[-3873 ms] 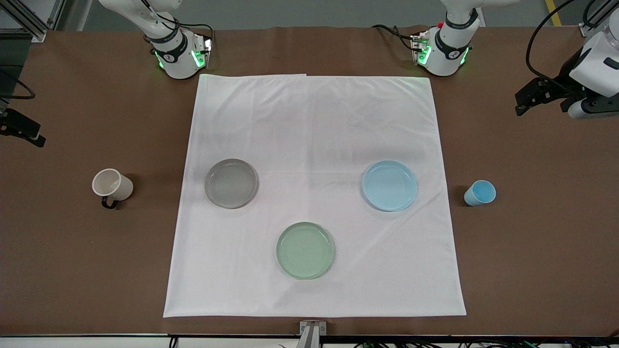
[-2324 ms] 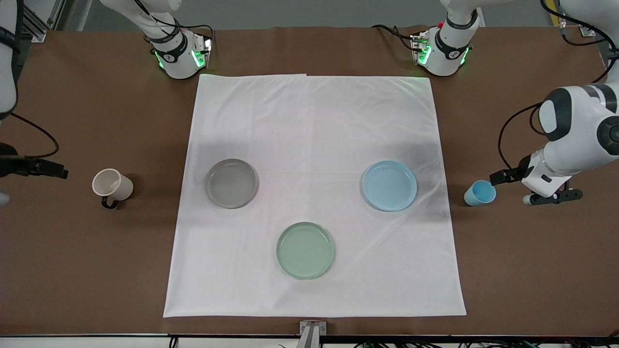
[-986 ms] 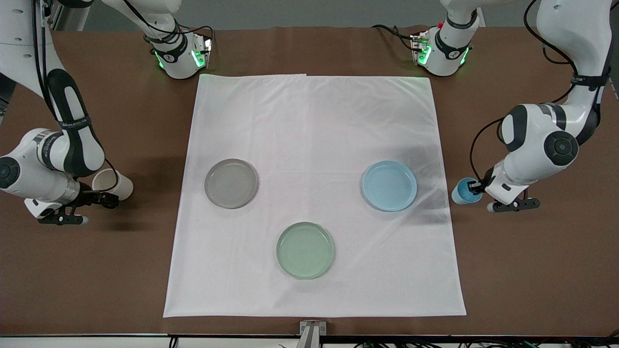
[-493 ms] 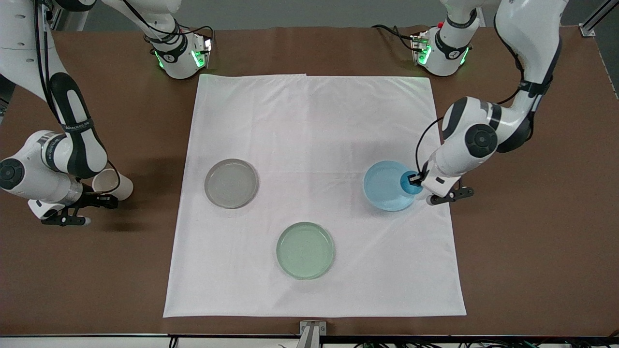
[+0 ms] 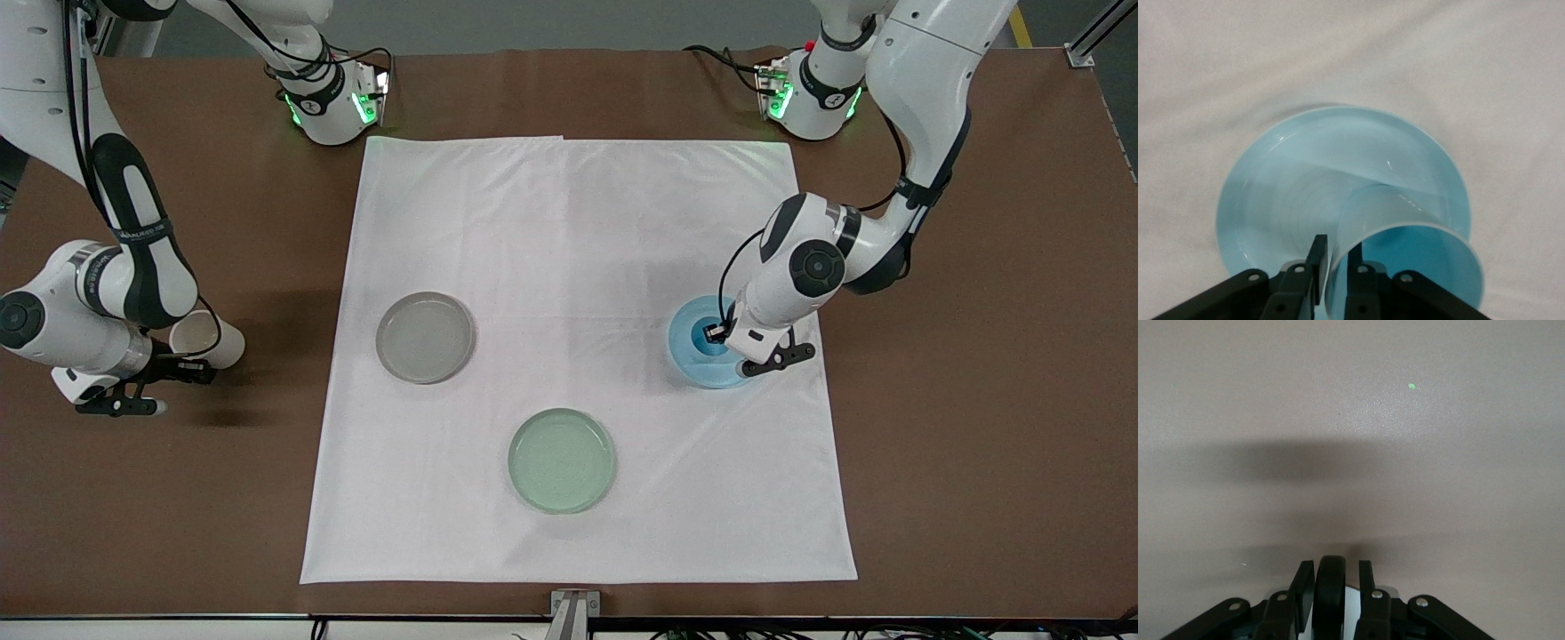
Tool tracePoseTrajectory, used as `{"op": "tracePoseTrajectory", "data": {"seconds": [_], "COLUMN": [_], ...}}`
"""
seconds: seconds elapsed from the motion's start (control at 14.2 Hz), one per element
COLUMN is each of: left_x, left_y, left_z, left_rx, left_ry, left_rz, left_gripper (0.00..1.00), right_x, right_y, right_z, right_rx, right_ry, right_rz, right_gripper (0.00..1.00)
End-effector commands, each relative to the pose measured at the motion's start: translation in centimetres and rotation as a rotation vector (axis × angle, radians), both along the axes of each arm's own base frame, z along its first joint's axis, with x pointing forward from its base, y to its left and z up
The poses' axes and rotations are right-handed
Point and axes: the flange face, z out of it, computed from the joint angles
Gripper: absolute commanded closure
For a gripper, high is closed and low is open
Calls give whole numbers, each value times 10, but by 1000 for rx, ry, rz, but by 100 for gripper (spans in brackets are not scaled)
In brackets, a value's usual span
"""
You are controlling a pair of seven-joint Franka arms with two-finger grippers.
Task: Place blue cup in blue plate and white mug in gray plate
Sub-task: 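Carry the blue cup onto the blue plate and open the left gripper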
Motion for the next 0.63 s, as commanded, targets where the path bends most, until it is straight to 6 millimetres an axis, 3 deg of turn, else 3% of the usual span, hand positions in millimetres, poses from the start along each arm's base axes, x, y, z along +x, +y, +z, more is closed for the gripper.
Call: {"op": "tracePoseTrajectory", "data": {"seconds": [0.0, 0.21, 0.42, 0.56], "left_x": [11, 36, 77, 97], "left_y": [4, 13, 48, 85], "left_z": [14, 77, 164, 217], "left_rx": [6, 26, 40, 39], "left_ry": [-15, -22, -21, -25], "left_rz": [45, 55, 65, 3], "left_gripper": [0, 0, 0, 0], "right_x": [2, 2, 2, 2], "right_y": [-2, -1, -1, 0], "right_z": [3, 3, 3, 3], "right_rx": [17, 24, 27, 27], "right_ry": [-17, -19, -19, -17], "right_rz": [-3, -9, -13, -10], "right_gripper": [66, 71, 78, 87]}}
